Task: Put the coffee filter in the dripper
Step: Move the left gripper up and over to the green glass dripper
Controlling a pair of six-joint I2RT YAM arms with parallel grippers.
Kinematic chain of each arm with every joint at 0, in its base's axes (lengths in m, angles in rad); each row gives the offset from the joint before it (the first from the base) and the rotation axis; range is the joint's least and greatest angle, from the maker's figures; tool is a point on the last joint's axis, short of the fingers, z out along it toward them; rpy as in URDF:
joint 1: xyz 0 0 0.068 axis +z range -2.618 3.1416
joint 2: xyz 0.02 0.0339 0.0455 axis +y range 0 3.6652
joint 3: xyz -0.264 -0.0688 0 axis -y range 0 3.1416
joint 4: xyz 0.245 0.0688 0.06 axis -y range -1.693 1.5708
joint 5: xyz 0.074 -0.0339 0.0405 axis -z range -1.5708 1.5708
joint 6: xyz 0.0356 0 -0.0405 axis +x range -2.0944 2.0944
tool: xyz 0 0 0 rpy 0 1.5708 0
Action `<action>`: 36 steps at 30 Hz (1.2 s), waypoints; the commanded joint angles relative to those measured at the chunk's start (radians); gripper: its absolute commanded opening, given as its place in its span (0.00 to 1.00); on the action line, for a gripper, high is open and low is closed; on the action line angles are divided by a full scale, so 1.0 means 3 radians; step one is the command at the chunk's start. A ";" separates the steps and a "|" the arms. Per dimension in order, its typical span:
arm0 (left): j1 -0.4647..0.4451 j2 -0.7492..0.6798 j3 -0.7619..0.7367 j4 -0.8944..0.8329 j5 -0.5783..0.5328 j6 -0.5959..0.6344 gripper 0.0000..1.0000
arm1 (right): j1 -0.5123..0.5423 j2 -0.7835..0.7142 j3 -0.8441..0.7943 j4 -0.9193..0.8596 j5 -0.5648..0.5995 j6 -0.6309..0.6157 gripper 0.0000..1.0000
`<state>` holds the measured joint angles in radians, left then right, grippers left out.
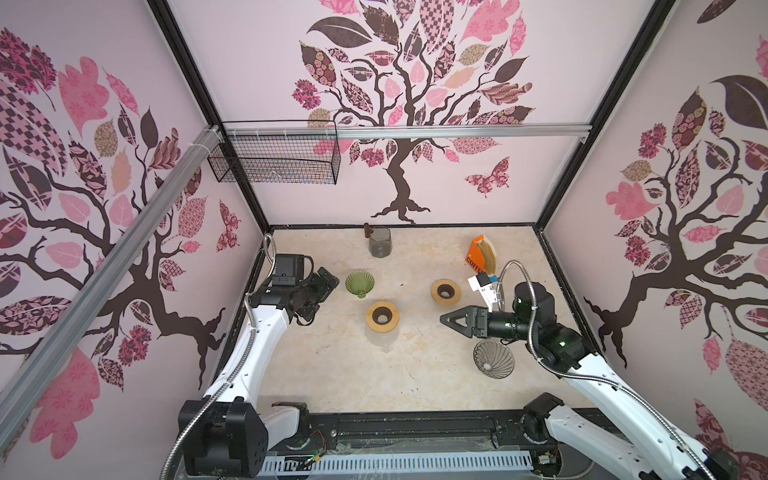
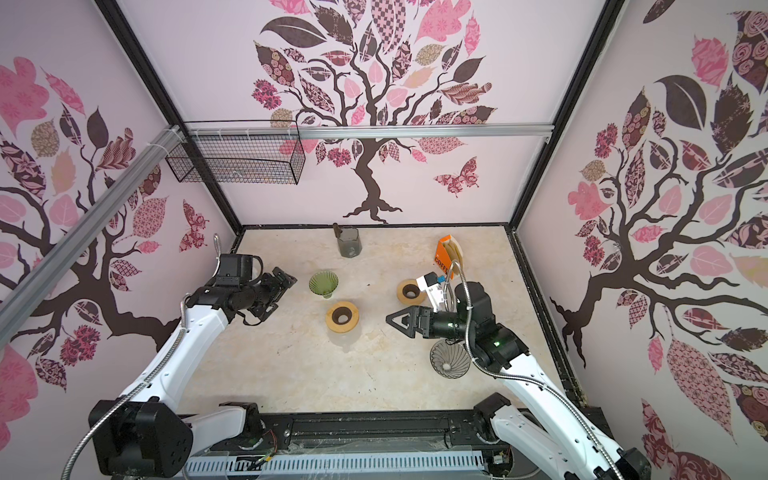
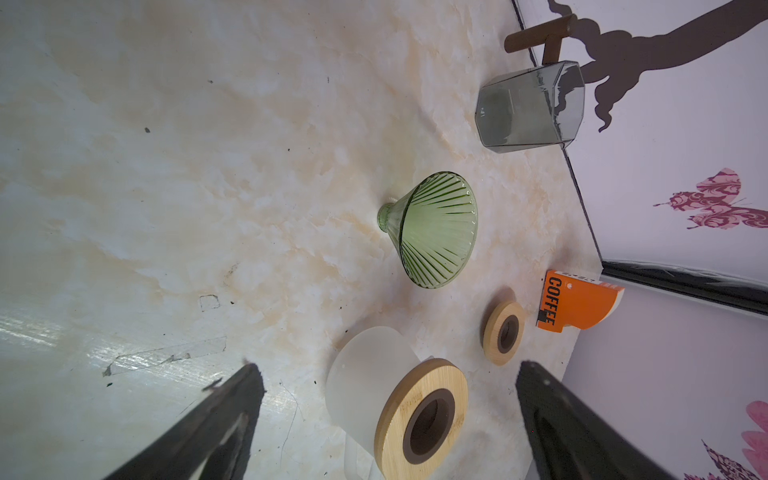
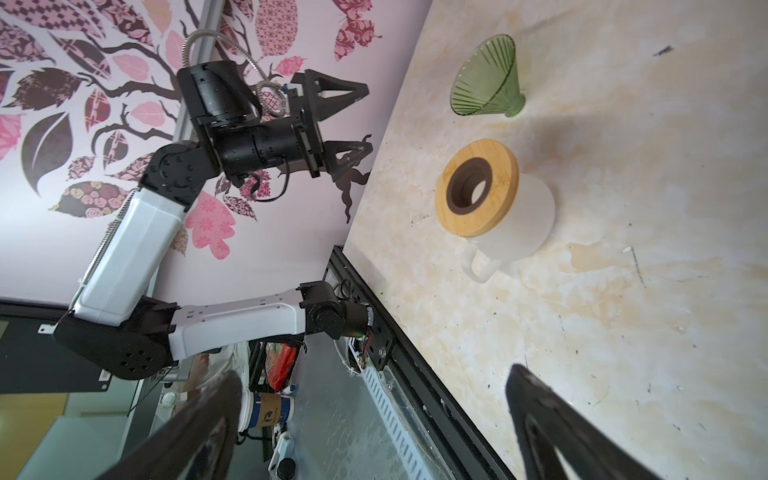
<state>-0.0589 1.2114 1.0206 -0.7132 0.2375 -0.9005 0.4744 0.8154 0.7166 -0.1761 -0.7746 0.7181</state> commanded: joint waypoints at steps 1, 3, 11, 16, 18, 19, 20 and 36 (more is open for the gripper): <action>0.0004 0.0009 -0.0070 0.0121 0.0048 -0.0045 0.98 | -0.0020 -0.0080 0.0036 0.0399 -0.0216 0.0111 1.00; 0.0006 0.0045 -0.0052 0.0151 0.0127 -0.0031 0.98 | -0.0018 0.0002 0.0129 0.0155 -0.0088 0.0072 1.00; -0.0051 0.0344 0.0107 0.0133 0.0306 -0.0023 0.92 | -0.0022 -0.0100 0.0640 -0.0710 0.0825 -0.0377 1.00; -0.0146 0.0654 0.0304 -0.0012 0.0266 0.0036 0.87 | -0.0023 -0.0294 0.0886 -0.1030 0.1539 -0.0575 1.00; -0.0199 0.0798 0.0416 -0.0062 0.0259 0.0066 0.83 | -0.0022 -0.0270 0.0987 -0.1117 0.1433 -0.0614 1.00; -0.0229 0.0865 0.0467 -0.0090 0.0221 0.0070 0.82 | -0.0022 -0.0264 0.1011 -0.1109 0.1325 -0.0594 1.00; -0.0260 0.0930 0.0518 -0.0097 0.0183 0.0067 0.80 | -0.0022 -0.0276 0.1012 -0.1074 0.1224 -0.0546 1.00; -0.0366 0.1713 0.0921 0.0016 0.0144 -0.0054 0.47 | -0.0022 -0.0566 0.0875 -0.1014 0.1232 -0.0416 1.00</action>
<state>-0.1642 1.7164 1.2369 -0.7372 0.2890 -0.9138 0.4744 0.6491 0.9733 -0.4736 -0.4072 0.6010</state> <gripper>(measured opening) 0.475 0.999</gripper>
